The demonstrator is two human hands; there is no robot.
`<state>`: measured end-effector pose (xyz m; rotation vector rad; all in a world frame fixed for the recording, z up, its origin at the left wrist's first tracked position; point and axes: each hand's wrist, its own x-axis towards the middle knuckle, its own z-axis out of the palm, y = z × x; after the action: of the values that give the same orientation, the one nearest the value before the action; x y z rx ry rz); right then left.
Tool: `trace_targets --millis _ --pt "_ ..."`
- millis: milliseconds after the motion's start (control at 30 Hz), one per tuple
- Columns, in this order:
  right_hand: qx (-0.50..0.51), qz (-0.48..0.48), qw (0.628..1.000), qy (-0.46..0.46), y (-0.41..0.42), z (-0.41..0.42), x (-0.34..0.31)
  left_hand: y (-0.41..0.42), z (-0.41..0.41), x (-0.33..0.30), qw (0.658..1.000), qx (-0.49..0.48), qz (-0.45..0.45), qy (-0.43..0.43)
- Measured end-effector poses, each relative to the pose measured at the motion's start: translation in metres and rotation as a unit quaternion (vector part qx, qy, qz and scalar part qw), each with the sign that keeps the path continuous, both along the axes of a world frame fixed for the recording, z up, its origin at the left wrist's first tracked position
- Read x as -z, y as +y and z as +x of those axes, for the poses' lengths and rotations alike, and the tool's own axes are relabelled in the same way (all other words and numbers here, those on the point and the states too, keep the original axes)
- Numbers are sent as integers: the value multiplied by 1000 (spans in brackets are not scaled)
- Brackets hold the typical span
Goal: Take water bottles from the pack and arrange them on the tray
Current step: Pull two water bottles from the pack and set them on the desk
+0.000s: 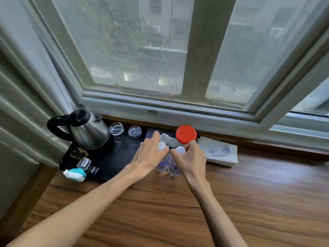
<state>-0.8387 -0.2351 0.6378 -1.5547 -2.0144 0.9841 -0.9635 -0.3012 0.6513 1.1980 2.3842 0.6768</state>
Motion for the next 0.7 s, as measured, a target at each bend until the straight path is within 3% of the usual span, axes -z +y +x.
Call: trace_targets --millis 500,700 --pt "-16 30 999 -35 -9 -7 11 -14 -23 14 996 29 45 -74" --pt "-23 40 999 -4 -25 14 1 -38 -5 9 997 22 79 2"
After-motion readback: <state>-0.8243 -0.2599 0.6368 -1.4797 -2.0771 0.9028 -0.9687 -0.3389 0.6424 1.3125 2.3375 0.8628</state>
